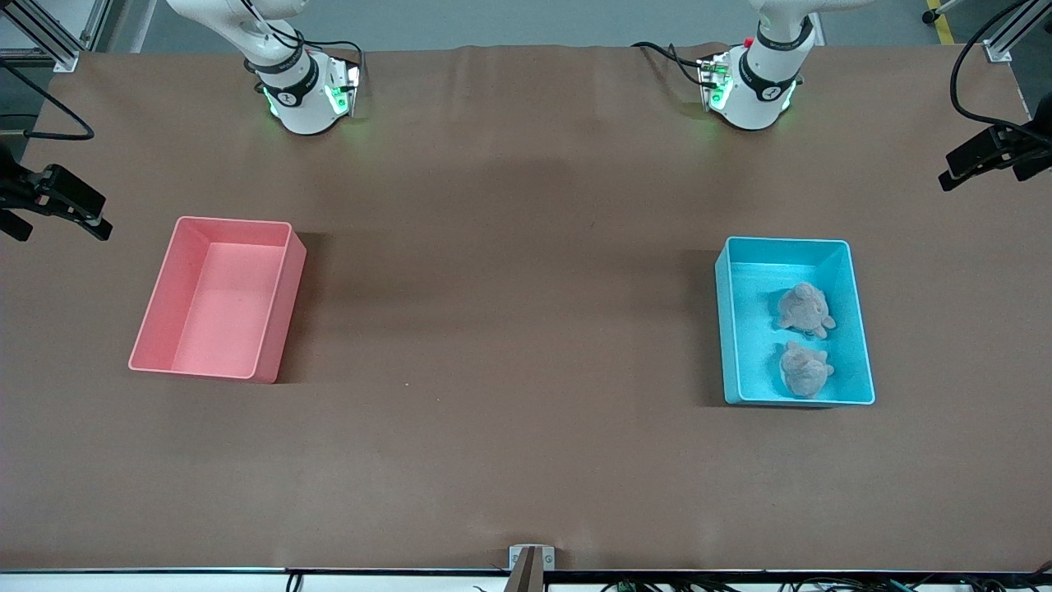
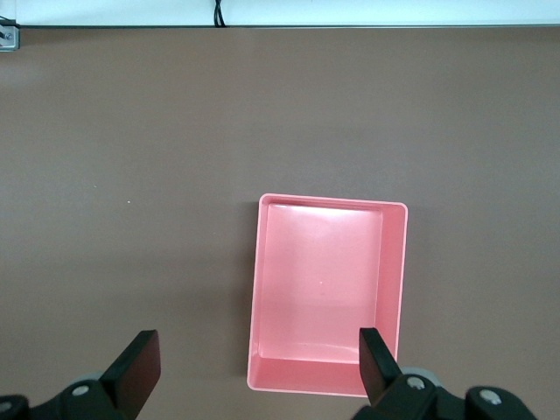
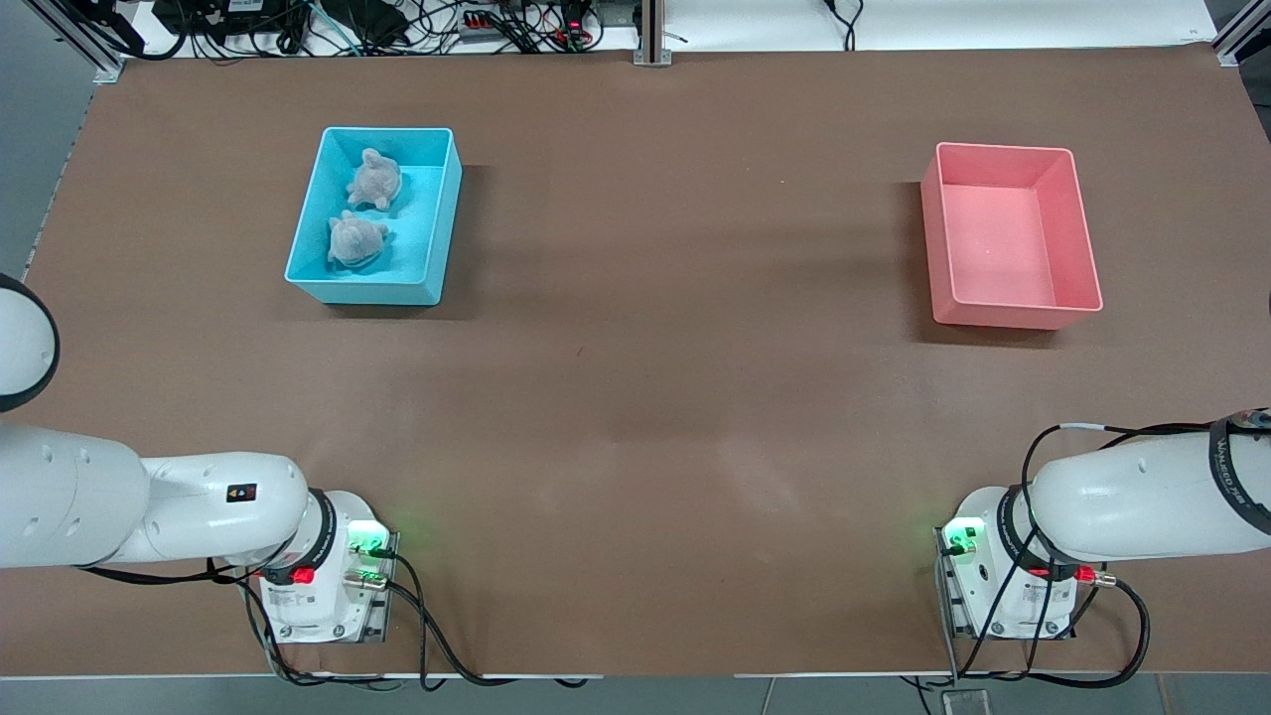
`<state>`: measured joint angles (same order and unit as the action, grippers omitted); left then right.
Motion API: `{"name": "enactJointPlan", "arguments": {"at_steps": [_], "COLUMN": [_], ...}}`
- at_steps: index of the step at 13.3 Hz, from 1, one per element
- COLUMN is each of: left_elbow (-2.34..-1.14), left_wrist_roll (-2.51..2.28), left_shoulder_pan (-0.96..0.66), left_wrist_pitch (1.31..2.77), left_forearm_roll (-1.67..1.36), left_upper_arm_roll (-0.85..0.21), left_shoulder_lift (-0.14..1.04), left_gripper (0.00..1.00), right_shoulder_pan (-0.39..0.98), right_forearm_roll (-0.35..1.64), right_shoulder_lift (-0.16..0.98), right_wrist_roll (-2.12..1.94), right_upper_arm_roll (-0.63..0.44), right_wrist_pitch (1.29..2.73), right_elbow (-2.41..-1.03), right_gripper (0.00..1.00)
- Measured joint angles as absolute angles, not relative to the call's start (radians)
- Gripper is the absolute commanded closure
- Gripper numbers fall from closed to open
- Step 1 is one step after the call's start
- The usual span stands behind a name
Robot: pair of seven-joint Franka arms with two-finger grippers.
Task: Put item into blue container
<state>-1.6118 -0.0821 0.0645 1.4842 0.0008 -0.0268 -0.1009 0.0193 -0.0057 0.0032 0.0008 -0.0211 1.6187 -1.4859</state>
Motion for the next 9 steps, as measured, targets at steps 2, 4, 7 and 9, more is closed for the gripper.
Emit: {"name": "enactJointPlan", "arguments": {"at_steps": [2, 4, 7, 9], "left_elbow": [-1.613, -1.613, -1.614, -1.614], "left_wrist_roll": [-0.082, -0.082, -0.082, -0.082], "left_shoulder_pan": [0.065, 0.065, 0.065, 0.065], "left_wrist_pitch": [1.489, 1.494, 1.494, 1.495], "left_forearm_roll": [0.001, 0.001, 0.001, 0.001], "left_upper_arm_roll": [-0.027, -0.027, -0.027, -0.028], "left_shoulder_lift": [-0.102, -0.102, -0.102, -0.102], "left_gripper": [0.0, 0.0, 0.0, 0.0], "right_shoulder_pan": [0.019, 0.019, 0.019, 0.019], "right_forearm_roll": [-0.006, -0.006, -0.006, -0.006], "right_shoulder_lift": [0.003, 0.003, 0.003, 0.003], "right_wrist_roll": [0.001, 0.001, 0.001, 0.001], "right_upper_arm_roll": [-0.021, -0.021, -0.021, -0.021], "right_wrist_pitch": [1.619, 1.619, 1.619, 1.619], "right_elbow": [-1.486, -1.486, -1.486, -1.486], "right_gripper": [0.0, 0.0, 0.0, 0.0]}}
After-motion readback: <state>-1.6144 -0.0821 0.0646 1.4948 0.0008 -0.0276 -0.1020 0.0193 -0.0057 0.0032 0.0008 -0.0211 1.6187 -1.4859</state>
